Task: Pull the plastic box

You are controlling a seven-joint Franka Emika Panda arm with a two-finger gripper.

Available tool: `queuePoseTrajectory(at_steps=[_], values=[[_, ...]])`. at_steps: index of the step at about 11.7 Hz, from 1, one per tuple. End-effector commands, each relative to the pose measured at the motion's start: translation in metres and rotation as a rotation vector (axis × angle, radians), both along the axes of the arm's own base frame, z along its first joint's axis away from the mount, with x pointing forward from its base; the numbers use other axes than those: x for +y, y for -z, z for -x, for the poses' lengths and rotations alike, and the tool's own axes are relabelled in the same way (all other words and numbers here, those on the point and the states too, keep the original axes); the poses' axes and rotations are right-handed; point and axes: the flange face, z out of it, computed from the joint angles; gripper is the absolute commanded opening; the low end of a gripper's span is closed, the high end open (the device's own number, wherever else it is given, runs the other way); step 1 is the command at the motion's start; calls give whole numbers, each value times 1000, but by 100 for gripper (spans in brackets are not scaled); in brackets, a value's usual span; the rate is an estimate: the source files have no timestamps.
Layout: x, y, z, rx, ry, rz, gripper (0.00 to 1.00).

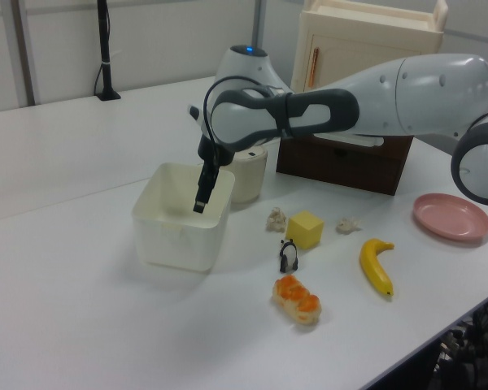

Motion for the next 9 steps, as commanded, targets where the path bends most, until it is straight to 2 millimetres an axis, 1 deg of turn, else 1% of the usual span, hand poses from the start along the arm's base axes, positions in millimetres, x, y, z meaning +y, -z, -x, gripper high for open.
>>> queuePoseTrajectory(at_steps=[1,4,7,9], values=[[-8,22,12,46,-23,51,100],[-20,25,17,112,-21,93,100],[-35,24,30,216,-35,174,100],[-48,20,39,280,-34,228,100]])
